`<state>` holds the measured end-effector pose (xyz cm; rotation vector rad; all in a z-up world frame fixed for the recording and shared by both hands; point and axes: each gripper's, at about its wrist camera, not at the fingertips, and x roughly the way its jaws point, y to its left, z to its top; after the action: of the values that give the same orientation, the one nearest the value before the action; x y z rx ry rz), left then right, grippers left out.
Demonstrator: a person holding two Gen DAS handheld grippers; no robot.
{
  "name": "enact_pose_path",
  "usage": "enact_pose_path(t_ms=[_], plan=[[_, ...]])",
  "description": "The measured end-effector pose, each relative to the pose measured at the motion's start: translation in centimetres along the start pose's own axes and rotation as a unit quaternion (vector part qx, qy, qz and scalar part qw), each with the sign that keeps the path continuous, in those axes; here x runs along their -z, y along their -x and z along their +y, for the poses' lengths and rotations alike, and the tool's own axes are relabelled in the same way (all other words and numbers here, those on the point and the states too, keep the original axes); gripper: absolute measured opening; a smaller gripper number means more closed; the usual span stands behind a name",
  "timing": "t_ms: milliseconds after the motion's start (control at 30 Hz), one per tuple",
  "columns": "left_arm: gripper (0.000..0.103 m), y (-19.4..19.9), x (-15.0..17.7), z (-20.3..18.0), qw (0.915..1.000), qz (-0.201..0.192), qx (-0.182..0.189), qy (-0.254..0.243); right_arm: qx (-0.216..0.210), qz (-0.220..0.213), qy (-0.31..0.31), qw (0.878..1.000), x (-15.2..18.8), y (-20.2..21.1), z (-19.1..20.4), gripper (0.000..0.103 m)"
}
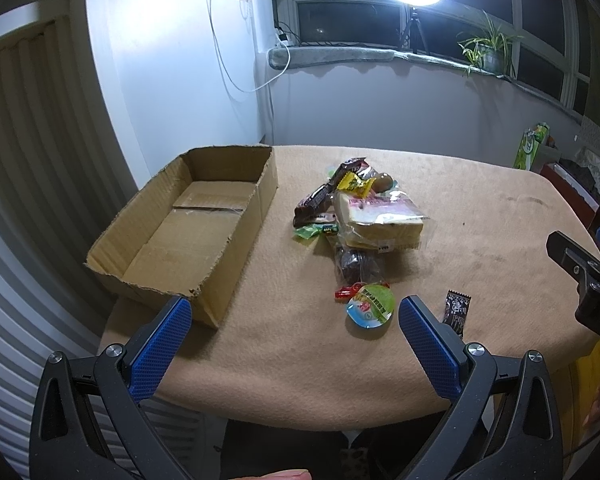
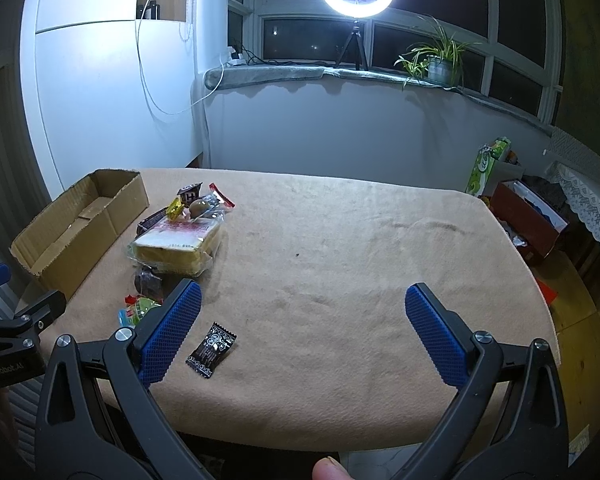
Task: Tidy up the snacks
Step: 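Grasp the black candy wrapper with the right tool while the left tool grasps the green jelly cup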
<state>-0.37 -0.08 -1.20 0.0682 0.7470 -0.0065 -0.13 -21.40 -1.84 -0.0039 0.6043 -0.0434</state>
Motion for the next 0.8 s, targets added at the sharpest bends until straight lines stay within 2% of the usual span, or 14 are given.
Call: enact_pose_path(t_ms=[200,400,467,533,633,700,767,800], plan=[[0.103,-3.1,2.2,0.0,0.9998,0.012,0.015,0.003,-0.022,0.048,0.015,0.999,1.7,-3.0,1.1,0.103],[0.103,-6.9,5.1,0.2,0.9976,0.05,0.048,0.008,-0.066,0.115,0.047,0.99,5.6,-7.3,3.6,0.103],[0.103,-7.2,5.0,0.5,0.9975,0.04,0.056,0.014,-0.074,0.118,0.051,0.989,6.5,-8.4,4.2,0.103],[0.103,-7.7,4.7,0.9,0.9958,0.026,0.086,0.018,-0.078,0.119,0.055,0.988,7.0,-9.2,4.3,0.103],[0.103,-8.7,4.2,0.9,0.9918,0.017,0.126,0.015,-0.084,0.086,0.072,0.99,7.4,-9.6,4.3,0.103],[0.103,-9.5,4.2,0.3,0.9927,0.023,0.118,-0.007,-0.107,0.068,0.089,0.988,7.6,-9.8,3.9,0.103],[0.103,-9.7,4.5,-0.5,0.9941,0.004,0.103,-0.034,-0.124,0.068,0.098,0.985,7.4,-10.1,3.6,0.103],[0.103,-9.6,4.6,-0.4,0.9939,-0.003,0.106,-0.03,-0.129,0.071,0.1,0.984,7.1,-10.2,3.6,0.103]])
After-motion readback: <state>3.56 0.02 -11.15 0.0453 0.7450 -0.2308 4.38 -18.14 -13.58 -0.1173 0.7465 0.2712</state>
